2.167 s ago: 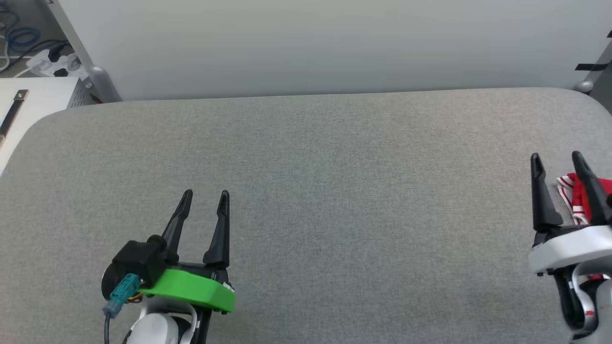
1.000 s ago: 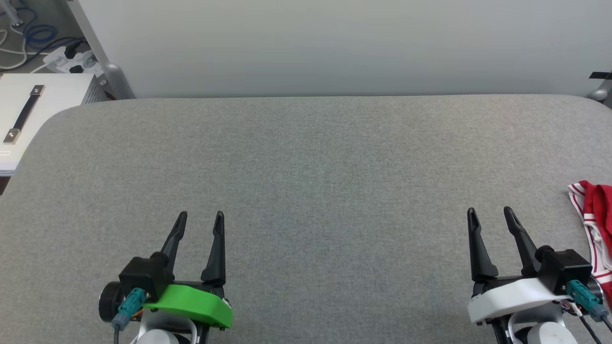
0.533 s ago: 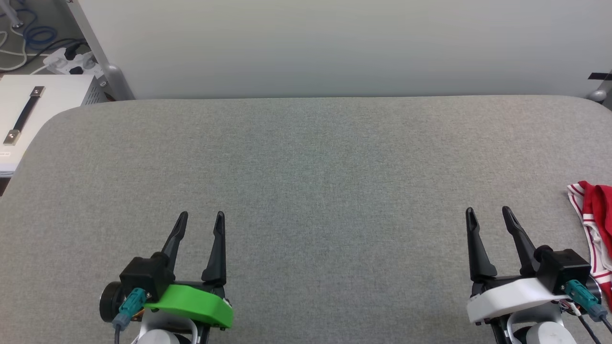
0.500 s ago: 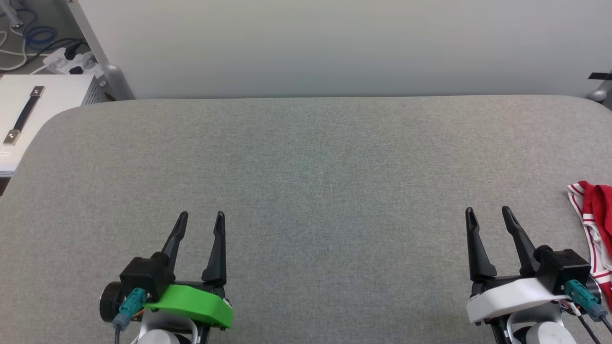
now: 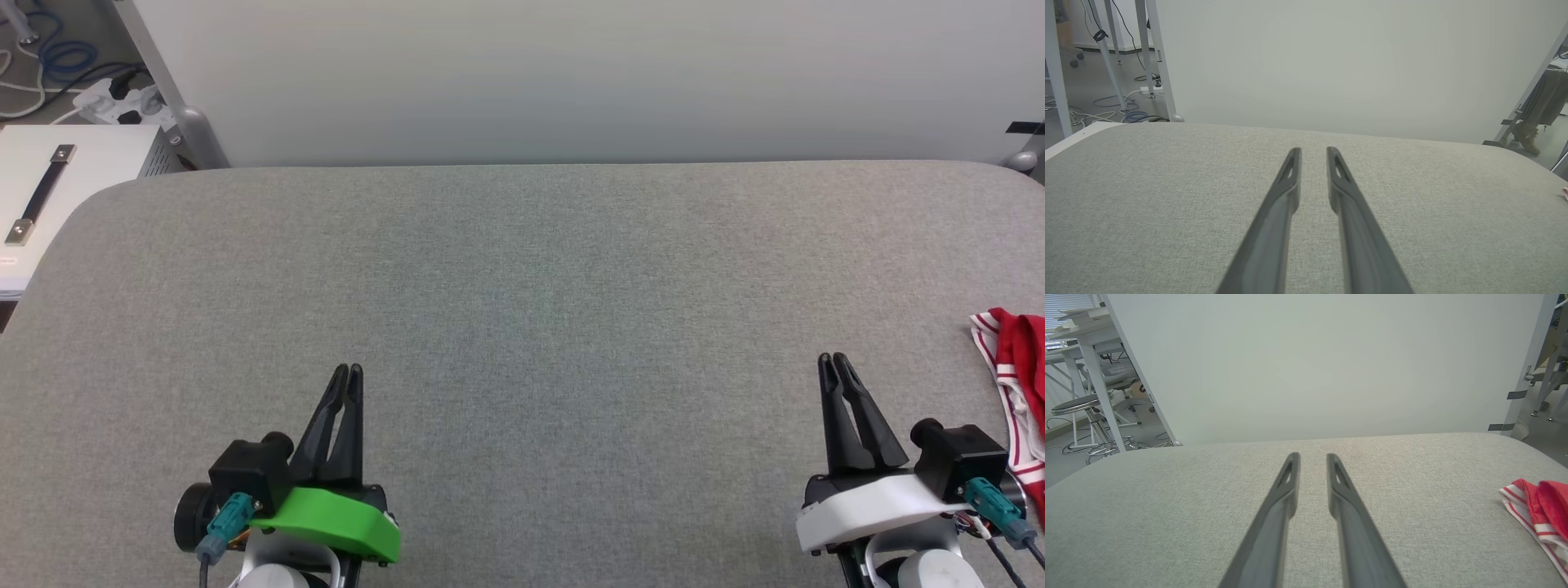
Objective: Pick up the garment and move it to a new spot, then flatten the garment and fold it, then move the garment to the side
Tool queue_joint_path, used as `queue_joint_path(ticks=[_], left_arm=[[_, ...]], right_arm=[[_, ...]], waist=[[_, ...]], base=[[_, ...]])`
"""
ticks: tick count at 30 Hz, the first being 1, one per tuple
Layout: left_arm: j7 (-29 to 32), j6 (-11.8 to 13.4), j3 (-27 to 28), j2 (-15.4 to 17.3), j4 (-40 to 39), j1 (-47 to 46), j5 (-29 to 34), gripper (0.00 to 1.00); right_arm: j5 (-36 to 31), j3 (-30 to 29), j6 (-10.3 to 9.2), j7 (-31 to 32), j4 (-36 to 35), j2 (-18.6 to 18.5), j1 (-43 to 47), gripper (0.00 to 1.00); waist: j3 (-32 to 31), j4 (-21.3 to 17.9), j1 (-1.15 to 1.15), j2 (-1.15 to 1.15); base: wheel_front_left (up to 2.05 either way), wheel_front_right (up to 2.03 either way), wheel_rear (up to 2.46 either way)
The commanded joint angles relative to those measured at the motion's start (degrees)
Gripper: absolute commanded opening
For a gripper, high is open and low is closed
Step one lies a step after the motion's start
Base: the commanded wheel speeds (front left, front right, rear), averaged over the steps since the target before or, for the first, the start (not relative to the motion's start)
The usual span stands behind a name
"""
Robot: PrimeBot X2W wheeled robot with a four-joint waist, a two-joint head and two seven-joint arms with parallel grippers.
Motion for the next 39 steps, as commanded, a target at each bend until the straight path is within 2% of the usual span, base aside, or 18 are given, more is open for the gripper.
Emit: queue_joint_path(ticks=[1, 39], left_arm=[[0.17, 0.08, 0.04, 0.0, -0.09, 0.01, 0.14, 0.0], [4.78, 2.31, 1.1, -0.14, -2.55, 0.39, 3.87, 0.0]], right_arm=[[-0.11, -0.01, 0.0, 0.16, -0.08, 0.0, 0.01, 0.0], [-3.03, -0.15, -0.02, 4.71, -1.94, 0.03, 0.4, 0.0]], waist=[[-0.02, -0.02, 0.0, 0.0], [-0.63, -0.45, 0.0, 0.0]], base=[[0.0, 0.0, 0.0], [0.0, 0.0, 0.0]])
